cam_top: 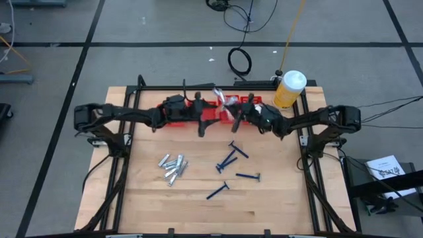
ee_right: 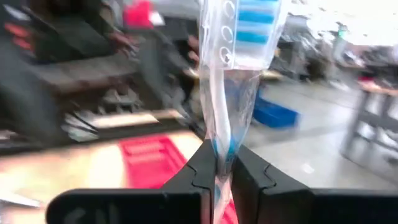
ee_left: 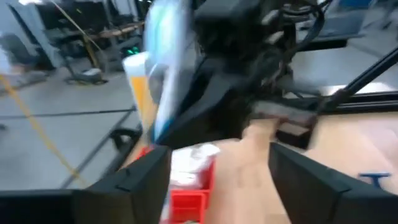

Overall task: Pick & Place Travel size toiletries
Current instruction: Put the blue toothbrush into the vertical left red bin

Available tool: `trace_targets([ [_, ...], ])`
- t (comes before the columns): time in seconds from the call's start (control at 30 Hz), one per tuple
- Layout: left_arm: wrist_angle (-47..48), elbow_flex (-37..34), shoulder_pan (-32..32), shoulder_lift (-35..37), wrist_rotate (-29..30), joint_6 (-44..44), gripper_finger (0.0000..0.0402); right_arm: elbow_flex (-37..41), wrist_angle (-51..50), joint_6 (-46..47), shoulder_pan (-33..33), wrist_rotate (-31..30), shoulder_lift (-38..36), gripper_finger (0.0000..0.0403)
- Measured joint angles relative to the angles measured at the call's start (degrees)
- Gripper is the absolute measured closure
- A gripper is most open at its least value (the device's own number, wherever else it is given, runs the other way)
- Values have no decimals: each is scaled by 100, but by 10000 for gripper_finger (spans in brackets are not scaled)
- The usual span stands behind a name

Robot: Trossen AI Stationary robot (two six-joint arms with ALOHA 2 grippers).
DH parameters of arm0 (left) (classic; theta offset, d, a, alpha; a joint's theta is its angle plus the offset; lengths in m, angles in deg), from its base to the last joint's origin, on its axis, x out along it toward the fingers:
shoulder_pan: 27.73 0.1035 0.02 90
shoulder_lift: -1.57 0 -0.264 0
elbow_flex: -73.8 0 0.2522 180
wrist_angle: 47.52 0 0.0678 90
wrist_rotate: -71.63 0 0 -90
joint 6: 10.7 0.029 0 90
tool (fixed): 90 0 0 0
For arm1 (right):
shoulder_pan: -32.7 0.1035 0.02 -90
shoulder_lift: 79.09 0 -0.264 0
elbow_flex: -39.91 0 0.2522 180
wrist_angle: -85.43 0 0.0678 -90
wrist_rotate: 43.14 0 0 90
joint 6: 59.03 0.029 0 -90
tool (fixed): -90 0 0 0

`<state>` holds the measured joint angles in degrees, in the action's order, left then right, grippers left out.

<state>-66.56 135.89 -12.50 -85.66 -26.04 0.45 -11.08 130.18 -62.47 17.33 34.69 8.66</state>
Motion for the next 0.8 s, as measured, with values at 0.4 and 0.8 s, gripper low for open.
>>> trace_targets([
  [0.4, 2196, 3, 128, 711, 1868, -66, 84, -1849, -5300, 446, -1060, 650, 192, 387],
  [0.8, 2558, 0, 164, 673, 1874, -309, 112, -1762, -5784, 774, -994, 1096, 221, 345],
])
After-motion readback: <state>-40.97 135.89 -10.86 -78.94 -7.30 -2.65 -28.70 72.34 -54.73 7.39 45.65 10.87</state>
